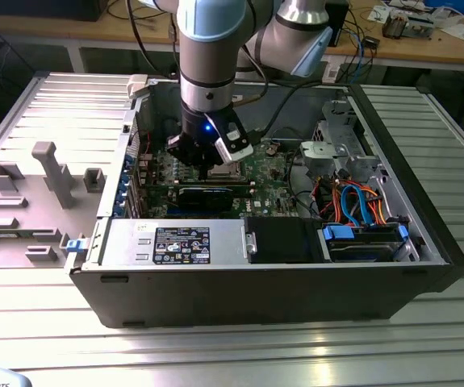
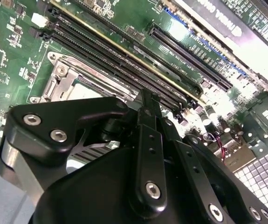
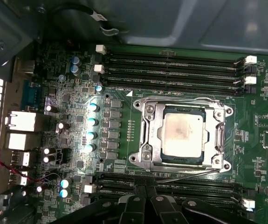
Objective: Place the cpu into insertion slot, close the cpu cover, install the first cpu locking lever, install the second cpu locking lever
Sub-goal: 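Install the second cpu locking lever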
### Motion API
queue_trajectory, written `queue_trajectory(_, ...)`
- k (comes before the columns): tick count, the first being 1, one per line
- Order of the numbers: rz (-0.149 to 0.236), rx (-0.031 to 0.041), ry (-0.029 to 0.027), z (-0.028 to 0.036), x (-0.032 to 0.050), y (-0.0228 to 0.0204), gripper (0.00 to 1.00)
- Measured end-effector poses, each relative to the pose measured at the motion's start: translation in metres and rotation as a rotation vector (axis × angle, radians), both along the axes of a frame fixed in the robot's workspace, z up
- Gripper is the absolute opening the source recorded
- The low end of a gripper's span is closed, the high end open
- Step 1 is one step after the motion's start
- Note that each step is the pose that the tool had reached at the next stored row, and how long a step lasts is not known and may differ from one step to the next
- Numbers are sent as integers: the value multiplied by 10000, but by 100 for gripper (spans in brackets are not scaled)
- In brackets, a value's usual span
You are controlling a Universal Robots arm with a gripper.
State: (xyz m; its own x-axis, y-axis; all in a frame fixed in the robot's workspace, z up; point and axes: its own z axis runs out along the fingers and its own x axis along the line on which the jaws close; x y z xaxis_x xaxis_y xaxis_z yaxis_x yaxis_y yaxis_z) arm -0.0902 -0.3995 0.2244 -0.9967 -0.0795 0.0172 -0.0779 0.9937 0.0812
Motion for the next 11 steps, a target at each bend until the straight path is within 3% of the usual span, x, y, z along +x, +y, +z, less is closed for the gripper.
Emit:
queue_trajectory(2,79,88,0,-9,-23,-11,11)
queue_trajectory(6,507,180,2,-38,-41,-20,11)
queue_trajectory(11,611,254,0,-50,-51,-47,11)
